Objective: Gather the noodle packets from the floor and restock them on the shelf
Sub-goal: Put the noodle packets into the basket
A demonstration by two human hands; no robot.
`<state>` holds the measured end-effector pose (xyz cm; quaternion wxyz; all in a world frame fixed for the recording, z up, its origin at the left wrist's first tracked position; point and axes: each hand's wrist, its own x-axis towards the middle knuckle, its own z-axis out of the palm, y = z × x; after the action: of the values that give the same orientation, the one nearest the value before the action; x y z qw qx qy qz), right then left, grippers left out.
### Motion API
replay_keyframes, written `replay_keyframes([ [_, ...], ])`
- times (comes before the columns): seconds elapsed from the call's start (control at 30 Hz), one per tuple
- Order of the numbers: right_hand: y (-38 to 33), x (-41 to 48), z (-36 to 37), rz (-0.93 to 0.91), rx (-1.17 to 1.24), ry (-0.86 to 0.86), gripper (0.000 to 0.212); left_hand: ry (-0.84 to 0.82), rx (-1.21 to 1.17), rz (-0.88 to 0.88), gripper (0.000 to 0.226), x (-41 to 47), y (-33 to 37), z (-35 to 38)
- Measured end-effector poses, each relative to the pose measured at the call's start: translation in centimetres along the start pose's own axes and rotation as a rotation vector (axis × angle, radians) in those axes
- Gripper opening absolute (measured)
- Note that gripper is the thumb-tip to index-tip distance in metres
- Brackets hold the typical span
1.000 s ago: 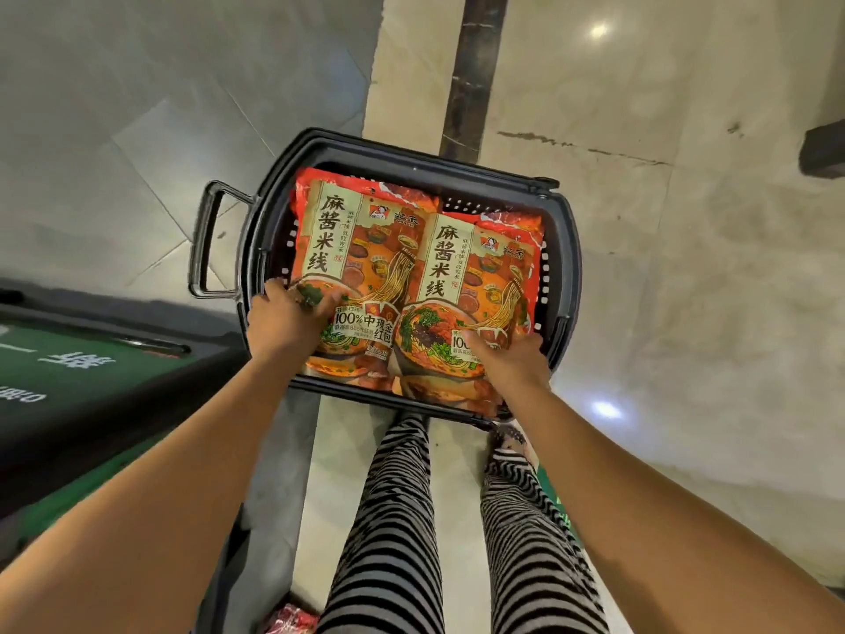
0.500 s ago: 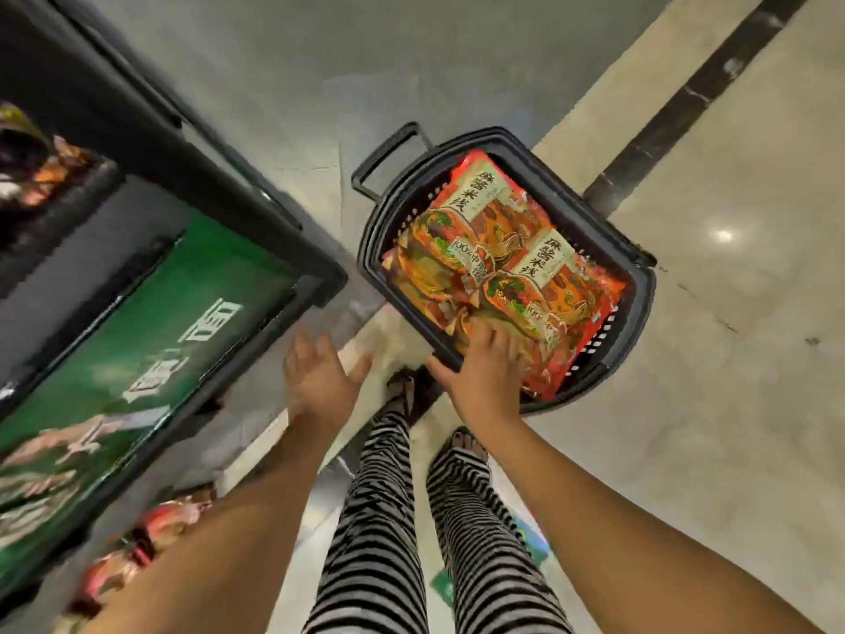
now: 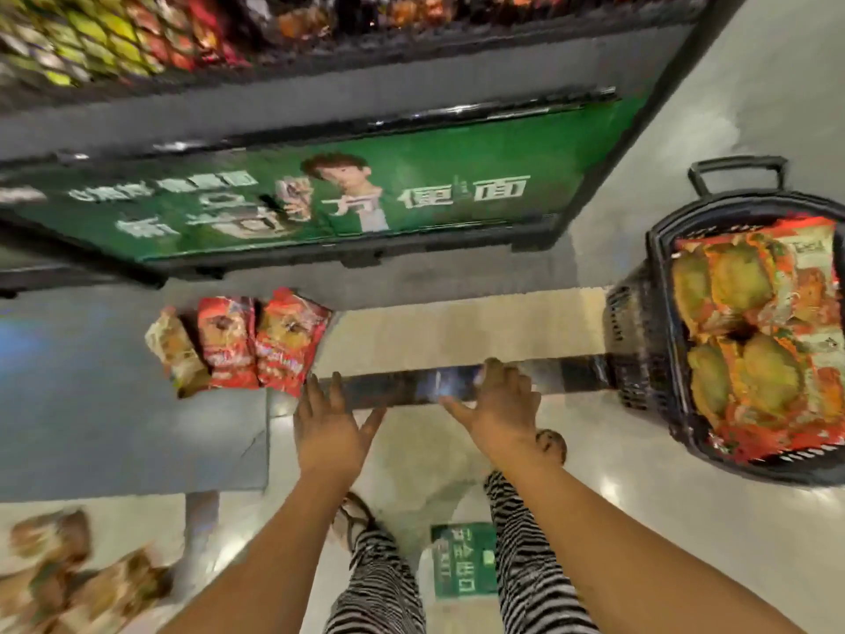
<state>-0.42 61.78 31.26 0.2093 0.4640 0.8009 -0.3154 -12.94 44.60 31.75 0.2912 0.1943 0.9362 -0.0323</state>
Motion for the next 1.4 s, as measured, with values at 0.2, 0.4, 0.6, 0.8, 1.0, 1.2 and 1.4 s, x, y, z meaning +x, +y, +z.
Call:
replay_keyframes([
  [0.2, -12.0, -5.1, 9.8, -0.154, -0.185, -0.025, 0.096, 0.004, -0.055, -0.166, 0.093, -2.1, -15.7, 0.9],
  [0.4, -20.5, -9.2, 17.8, -0.221, -0.298, -0.121, 0.094, 0.006, -0.099, -0.304, 0.095, -4.7, -29.3, 2.1],
  [0.6, -22.8, -8.7, 20.6, -0.289, -0.411, -0.118, 0.098, 0.035, -0.159, -0.397, 0.098, -5.1, -34.3, 3.7],
  [0.8, -24.3, -3.3, 19.6, -0.237, -0.495, -0.183, 0.100, -0.075, -0.250, -0.422, 0.095, -1.8, -33.7, 4.5],
  [1.0, -28.1, 5.7, 21.2, -0.383, -0.597, -0.129, 0.087, -0.043, -0.311, -0.465, 0.097, 7.5, -33.2, 6.4],
  [1.2, -31.9, 19.7, 30.1, -0.572, -0.684, -0.132, 0.097, 0.034, -0.388, -0.450, 0.096, 22.5, -35.7, 13.5],
  [1.4, -37.2, 35.1, 41.6, -0.788, -0.866, -0.063, 0.104, 0.214, -0.376, -0.353, 0.115, 37.2, -41.2, 25.7],
])
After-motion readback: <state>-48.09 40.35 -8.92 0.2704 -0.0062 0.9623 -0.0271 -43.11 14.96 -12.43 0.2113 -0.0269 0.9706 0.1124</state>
